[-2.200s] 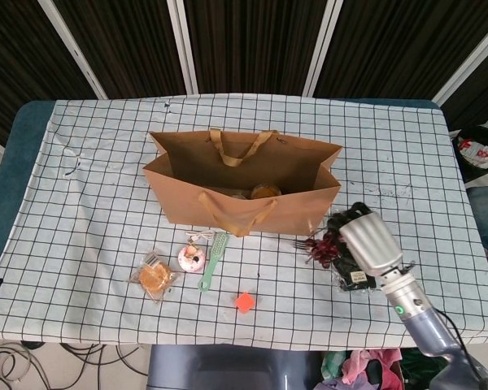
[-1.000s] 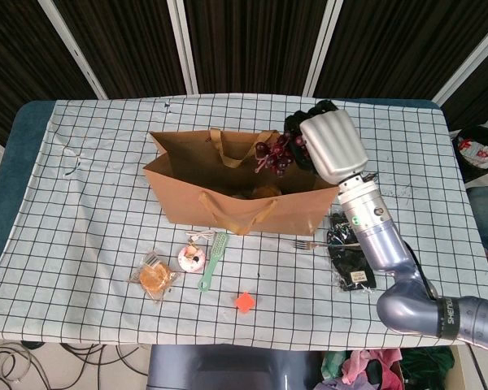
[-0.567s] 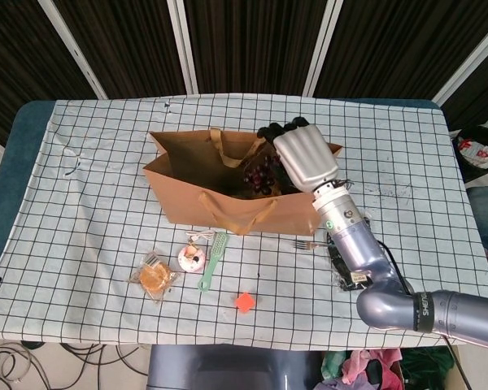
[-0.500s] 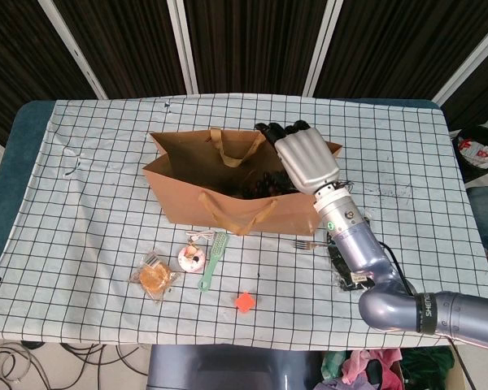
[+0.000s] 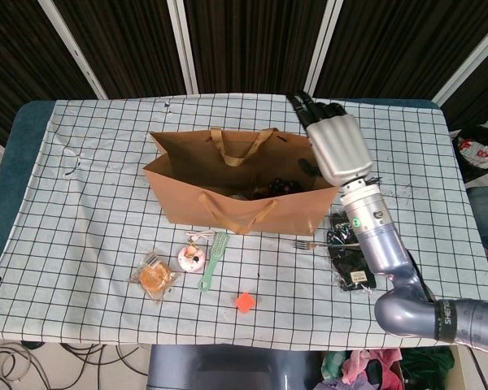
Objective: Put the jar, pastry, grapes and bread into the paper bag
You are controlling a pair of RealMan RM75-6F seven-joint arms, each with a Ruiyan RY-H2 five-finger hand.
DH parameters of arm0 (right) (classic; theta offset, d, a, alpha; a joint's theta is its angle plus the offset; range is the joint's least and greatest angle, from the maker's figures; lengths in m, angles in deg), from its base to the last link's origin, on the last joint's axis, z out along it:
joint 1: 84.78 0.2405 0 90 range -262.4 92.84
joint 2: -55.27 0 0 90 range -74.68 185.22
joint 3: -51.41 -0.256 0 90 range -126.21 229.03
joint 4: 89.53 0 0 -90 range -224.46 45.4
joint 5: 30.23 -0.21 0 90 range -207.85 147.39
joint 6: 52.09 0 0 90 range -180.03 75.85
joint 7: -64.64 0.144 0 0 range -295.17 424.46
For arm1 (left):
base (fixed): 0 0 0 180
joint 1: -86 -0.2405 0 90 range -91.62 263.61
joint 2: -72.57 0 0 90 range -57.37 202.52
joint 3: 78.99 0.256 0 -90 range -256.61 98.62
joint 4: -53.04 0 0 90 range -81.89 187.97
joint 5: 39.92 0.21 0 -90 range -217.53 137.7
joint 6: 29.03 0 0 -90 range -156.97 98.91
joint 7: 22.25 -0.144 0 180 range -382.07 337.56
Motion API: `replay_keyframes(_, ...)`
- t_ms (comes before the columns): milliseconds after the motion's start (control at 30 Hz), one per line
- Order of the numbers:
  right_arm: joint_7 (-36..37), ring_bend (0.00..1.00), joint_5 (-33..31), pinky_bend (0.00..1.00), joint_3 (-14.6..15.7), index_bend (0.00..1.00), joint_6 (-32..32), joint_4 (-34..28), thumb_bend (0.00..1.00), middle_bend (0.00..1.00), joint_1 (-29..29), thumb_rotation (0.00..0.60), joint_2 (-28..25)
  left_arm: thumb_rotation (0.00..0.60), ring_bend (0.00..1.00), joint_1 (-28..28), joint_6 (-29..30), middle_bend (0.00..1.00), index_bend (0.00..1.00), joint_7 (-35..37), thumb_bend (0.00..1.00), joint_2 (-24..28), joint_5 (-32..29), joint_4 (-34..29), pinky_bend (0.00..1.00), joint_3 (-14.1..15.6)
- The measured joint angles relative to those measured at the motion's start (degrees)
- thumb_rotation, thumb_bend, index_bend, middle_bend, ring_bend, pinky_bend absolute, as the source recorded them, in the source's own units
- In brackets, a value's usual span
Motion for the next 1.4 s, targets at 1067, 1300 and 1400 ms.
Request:
replay_keyframes(1067,21.64,0.23,35.51,0.24,24.58,0.03,27.78,19.48,0.17,0.1,-47.18,0.6,8.22,0.6,0.03,9.91,-8.24,0.1,0.13,-1.38,0.1,-6.16,11.06,2.53,0.17,1.09)
replay_keyframes(1300,20.94,0.23,40.22,0.24,24.99,0.03,29.6,24.98,0.17,0.1,-50.19,0.6,15.84,0.6,0.03,15.98,-18.81,0.1,0.13,-8.31,0.06,-9.17,11.28,-0.53,0.17,1.42)
replay_keyframes(1400,21.3,0.23,40.63,0.24,24.83,0.03,28.17,25.27,0.17,0.1,-50.43,0.6,16.02,0.6,0.03,18.55,-23.24,0.1,0.11,-12.39,0.04,-12.41,9.87,-1.2,0.16,1.44)
